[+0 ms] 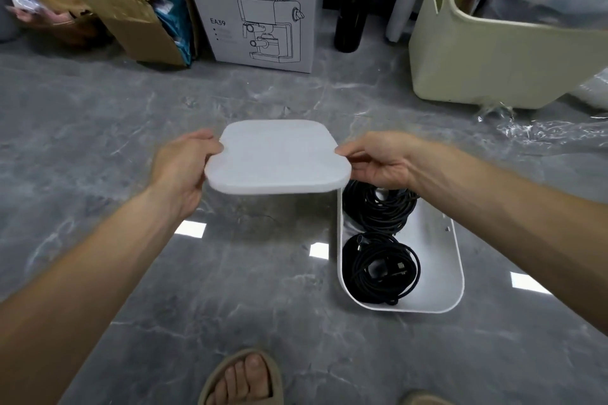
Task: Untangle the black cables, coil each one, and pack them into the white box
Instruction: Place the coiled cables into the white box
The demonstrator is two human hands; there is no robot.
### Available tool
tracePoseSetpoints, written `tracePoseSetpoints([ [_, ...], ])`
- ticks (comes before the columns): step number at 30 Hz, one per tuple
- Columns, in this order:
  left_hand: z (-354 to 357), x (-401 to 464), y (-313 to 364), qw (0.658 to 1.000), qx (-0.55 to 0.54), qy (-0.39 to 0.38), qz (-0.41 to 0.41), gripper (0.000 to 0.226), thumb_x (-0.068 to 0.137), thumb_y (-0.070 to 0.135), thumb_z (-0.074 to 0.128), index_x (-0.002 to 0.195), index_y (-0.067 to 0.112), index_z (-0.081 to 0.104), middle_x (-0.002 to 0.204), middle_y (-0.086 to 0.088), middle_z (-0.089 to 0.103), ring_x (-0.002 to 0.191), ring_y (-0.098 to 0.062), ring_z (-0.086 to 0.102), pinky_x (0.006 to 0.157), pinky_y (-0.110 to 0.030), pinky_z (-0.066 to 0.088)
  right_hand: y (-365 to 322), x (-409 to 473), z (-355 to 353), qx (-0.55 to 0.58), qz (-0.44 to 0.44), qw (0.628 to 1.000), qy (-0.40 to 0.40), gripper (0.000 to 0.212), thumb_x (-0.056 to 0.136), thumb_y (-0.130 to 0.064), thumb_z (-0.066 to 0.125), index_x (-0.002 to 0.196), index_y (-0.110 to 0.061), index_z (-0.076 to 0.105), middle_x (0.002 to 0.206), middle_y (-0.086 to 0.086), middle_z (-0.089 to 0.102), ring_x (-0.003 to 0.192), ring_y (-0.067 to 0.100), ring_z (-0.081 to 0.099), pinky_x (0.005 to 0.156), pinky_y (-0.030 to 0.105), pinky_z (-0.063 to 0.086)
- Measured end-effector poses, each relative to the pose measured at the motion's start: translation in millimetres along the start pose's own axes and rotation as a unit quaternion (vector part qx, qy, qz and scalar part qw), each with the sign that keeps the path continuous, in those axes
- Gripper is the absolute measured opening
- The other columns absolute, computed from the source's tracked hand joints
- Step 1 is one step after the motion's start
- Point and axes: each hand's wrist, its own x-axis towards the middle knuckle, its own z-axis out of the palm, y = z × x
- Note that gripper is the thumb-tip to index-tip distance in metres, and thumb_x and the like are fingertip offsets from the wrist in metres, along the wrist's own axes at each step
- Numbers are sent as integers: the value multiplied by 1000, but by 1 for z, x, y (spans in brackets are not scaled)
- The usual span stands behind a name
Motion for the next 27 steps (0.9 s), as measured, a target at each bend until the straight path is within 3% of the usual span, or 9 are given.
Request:
tracePoseSetpoints([
  [4,1,-3,-10,995,73,-49,-42,20,81,-4,51,87,8,66,78,-3,61,66,-19,54,51,-19,42,12,1,-2,-78,-14,997,-7,19,94,6,51,103,-4,64,94,11,67,75,18,64,64,24,58],
  [7,5,-8,-14,990,118,-64,-31,14,87,4,54,84,13,65,80,-3,60,68,-20,50,57,-26,39,15,4,-6,-118,-38,992,33,28,86,13,53,109,1,66,107,18,69,85,24,66,72,27,58],
  [11,14,-14,-17,988,136,-68,16,17,94,18,59,110,21,56,93,2,69,75,-16,66,61,-29,53,16,-2,-8,-152,-70,984,69,34,83,17,51,113,4,61,112,26,68,79,25,61,75,35,59],
  [13,18,-15,-18,985,159,-67,30,28,94,22,60,121,23,51,96,1,69,78,-17,67,62,-31,52,17,-8,-9,-221,-101,968,68,41,86,13,47,122,-4,56,95,22,67,68,20,57,58,27,58],
  [15,23,-17,-18,981,176,-79,34,31,94,22,58,124,24,52,98,2,70,80,-16,67,62,-31,51,17,-15,-10,-288,-120,948,65,28,87,8,47,108,-6,60,79,12,52,50,13,43,34,16,33],
  [17,29,-21,-18,976,191,-104,27,31,95,21,55,126,24,53,103,2,69,83,-15,67,63,-30,51,17,-16,-14,-309,-123,940,78,10,88,1,52,93,-5,57,78,8,54,46,10,46,33,16,30],
  [22,51,-38,-25,958,229,-163,53,17,97,22,52,108,32,59,96,12,73,85,-11,71,67,-32,56,17,-24,-34,-320,-118,930,134,37,90,-20,62,123,-7,52,106,8,69,78,19,66,44,18,48],
  [24,61,-45,-30,950,238,-194,64,16,98,21,52,99,33,62,88,16,74,81,-7,72,65,-29,56,20,-29,-42,-337,-125,920,154,37,91,-21,59,125,-12,49,108,5,67,89,24,66,58,27,53],
  [27,76,-53,-41,940,244,-230,64,19,96,25,52,108,31,66,96,15,75,91,-11,72,73,-33,56,29,-33,-56,-332,-129,920,162,34,85,-14,59,119,-14,54,105,5,69,92,27,69,77,45,61],
])
